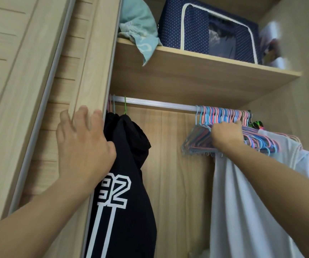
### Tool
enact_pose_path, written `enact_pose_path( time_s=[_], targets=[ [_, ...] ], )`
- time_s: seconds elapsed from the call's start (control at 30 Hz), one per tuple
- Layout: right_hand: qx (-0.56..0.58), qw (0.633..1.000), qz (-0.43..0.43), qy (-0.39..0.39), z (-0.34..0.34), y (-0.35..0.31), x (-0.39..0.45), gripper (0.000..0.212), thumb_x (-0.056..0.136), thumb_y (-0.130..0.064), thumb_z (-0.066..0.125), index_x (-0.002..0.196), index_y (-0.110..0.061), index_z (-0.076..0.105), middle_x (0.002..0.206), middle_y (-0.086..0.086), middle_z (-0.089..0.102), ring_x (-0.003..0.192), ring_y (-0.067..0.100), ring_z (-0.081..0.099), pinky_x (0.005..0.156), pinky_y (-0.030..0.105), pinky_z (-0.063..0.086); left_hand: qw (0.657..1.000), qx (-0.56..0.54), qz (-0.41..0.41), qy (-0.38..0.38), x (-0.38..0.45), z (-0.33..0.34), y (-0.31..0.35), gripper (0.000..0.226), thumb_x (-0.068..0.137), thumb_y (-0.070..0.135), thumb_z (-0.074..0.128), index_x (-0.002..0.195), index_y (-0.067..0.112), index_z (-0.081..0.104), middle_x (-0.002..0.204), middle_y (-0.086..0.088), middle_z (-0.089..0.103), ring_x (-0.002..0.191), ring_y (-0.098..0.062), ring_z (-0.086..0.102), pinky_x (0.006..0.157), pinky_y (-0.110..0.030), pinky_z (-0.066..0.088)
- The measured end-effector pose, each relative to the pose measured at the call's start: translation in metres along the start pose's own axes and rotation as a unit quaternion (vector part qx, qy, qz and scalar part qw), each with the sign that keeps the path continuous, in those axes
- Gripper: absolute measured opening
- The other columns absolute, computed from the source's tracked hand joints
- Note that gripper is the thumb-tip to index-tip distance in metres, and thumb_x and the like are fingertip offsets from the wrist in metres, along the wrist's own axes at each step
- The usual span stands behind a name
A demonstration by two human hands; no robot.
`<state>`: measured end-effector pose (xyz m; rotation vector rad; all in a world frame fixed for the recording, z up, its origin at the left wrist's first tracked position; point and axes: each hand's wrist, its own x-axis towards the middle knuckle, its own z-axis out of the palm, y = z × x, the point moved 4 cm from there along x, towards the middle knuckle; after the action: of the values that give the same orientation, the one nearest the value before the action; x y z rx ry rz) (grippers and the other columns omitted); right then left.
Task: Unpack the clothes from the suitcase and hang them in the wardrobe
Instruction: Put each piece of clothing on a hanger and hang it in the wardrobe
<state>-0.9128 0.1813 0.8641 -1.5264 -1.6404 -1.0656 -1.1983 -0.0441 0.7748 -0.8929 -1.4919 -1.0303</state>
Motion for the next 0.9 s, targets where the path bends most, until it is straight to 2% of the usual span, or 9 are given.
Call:
enact_pose_path(
  time_s=[0.2,0.43,0.53,0.6,0.67,0.73,0.77,0.83,0.9],
  targets=[
    [0.076,0.993,0.000,0.087,-0.005,-0.022,0.004,0.012,0.087,-0.013,0.054,0.097,-0.013,0.062,0.093,0.008,0.071,0.088,0.030,0.068,0.096,0.043,0.037,1.000,0.005,-0.007,-0.009,-0.003,0.002,-0.002,0.072,0.072,0.014,0.063,0.140,-0.001,0.041,0.144,-0.028,0.039,0.132,-0.057,0.031,0.106,-0.065,0.035],
    [0.177,0.973,-0.011,0.146,-0.005,-0.020,-0.058,0.013,0.092,-0.015,0.053,0.098,-0.006,0.060,0.088,0.023,0.069,0.081,0.043,0.067,0.065,0.041,0.045,1.000,0.009,-0.003,-0.017,-0.009,-0.003,0.006,0.073,0.078,0.010,0.061,0.144,-0.001,0.034,0.148,-0.029,0.032,0.138,-0.060,0.021,0.109,-0.069,0.025],
    [0.272,0.953,0.042,0.123,0.009,0.008,-0.121,0.019,0.098,-0.023,0.052,0.094,-0.007,0.061,0.083,0.026,0.067,0.080,0.047,0.064,0.063,0.044,0.045,0.999,0.003,0.046,-0.017,-0.033,-0.005,0.019,0.075,0.075,-0.001,0.066,0.145,0.003,0.040,0.153,-0.030,0.024,0.146,-0.056,0.012,0.118,-0.067,0.012],
    [0.345,0.933,0.062,0.088,0.028,0.037,-0.182,0.023,0.100,-0.027,0.053,0.090,-0.010,0.064,0.078,0.023,0.068,0.077,0.045,0.063,0.062,0.045,0.044,0.992,-0.085,0.094,0.006,-0.073,-0.011,0.040,0.068,0.075,-0.006,0.062,0.141,0.002,0.048,0.151,-0.030,0.029,0.146,-0.051,0.018,0.120,-0.061,0.016],
    [0.432,0.894,0.114,0.030,0.051,0.070,-0.264,0.021,0.101,-0.027,0.053,0.089,-0.015,0.065,0.068,0.011,0.067,0.071,0.040,0.064,0.059,0.042,0.049,0.964,-0.248,0.096,-0.024,-0.131,-0.020,0.073,0.055,0.081,-0.007,0.053,0.136,0.001,0.054,0.143,-0.023,0.041,0.141,-0.038,0.033,0.122,-0.040,0.024],
    [0.572,0.790,0.213,-0.059,0.076,0.101,-0.359,0.021,0.102,-0.020,0.053,0.087,-0.015,0.066,0.069,0.005,0.069,0.067,0.030,0.070,0.055,0.037,0.054,0.903,-0.399,0.049,-0.151,-0.199,-0.018,0.117,0.048,0.086,-0.011,0.053,0.131,0.006,0.059,0.131,-0.010,0.051,0.125,-0.020,0.047,0.110,-0.014,0.028],
    [0.619,0.731,0.267,-0.105,0.086,0.117,-0.408,0.021,0.103,-0.014,0.052,0.089,-0.011,0.067,0.071,0.006,0.070,0.067,0.029,0.071,0.053,0.034,0.054,0.873,-0.437,0.025,-0.213,-0.235,-0.014,0.139,0.047,0.087,-0.012,0.056,0.130,0.008,0.060,0.128,-0.005,0.052,0.119,-0.015,0.049,0.105,-0.011,0.030],
    [0.638,0.668,0.331,-0.194,0.096,0.159,-0.504,0.020,0.103,-0.010,0.049,0.093,-0.001,0.065,0.075,0.012,0.069,0.062,0.031,0.071,0.053,0.031,0.052,0.831,-0.459,0.000,-0.314,-0.311,-0.001,0.185,0.046,0.091,-0.002,0.064,0.135,0.010,0.058,0.130,-0.008,0.050,0.121,-0.019,0.050,0.107,-0.019,0.032],
    [0.610,0.657,0.364,-0.253,0.088,0.216,-0.592,0.022,0.102,-0.012,0.049,0.095,0.003,0.063,0.076,0.015,0.069,0.058,0.033,0.069,0.052,0.028,0.050,0.801,-0.417,0.004,-0.430,-0.390,0.011,0.226,0.047,0.098,0.024,0.061,0.143,0.012,0.052,0.139,-0.017,0.046,0.128,-0.032,0.047,0.112,-0.036,0.035]
  ],
)
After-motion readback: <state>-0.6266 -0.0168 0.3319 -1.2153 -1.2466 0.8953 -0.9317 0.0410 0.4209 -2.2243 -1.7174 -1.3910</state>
